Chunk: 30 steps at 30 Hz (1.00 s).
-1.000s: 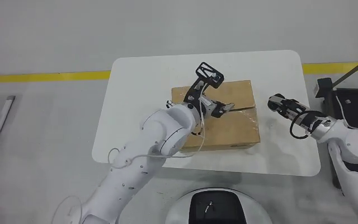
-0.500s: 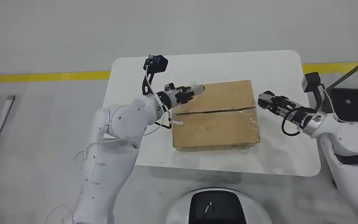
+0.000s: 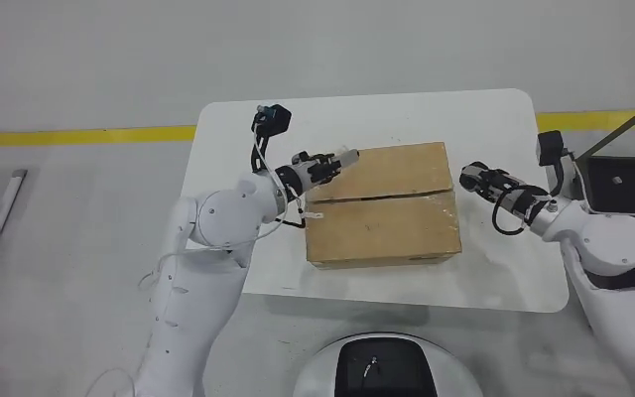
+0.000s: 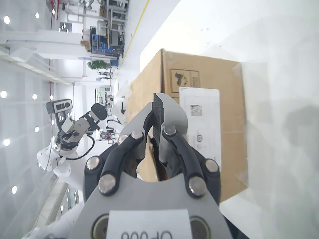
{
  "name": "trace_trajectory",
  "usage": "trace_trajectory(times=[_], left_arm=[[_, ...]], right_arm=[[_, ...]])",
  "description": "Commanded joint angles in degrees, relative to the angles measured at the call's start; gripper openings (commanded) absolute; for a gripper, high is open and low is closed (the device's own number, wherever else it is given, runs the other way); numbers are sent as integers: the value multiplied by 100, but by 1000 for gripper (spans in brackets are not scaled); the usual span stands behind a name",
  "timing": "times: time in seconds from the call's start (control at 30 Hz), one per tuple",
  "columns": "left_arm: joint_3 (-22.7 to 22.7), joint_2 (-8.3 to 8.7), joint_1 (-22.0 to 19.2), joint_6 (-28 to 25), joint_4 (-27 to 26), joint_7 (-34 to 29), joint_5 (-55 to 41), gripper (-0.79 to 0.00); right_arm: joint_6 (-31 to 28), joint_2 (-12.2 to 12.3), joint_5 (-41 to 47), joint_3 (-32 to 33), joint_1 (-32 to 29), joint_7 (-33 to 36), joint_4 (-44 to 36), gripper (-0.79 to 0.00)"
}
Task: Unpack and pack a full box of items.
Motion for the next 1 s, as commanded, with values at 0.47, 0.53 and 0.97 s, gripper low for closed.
trace_trajectory(times=[0.47,0.53,0.97], left_arm=[[493,-124,-691,-451,1414,121,-174,0],[562,-141,-758,-510,1531,24,-237,0],[681,-235,-881,-642,1514,-422,-1359,0]], right_arm=[[264,-35,67,-378,67,-241,93,-785],[256,-35,74,-411,89,-217,106,-785],[283,-43,58,-634,275,-174,196,-785]])
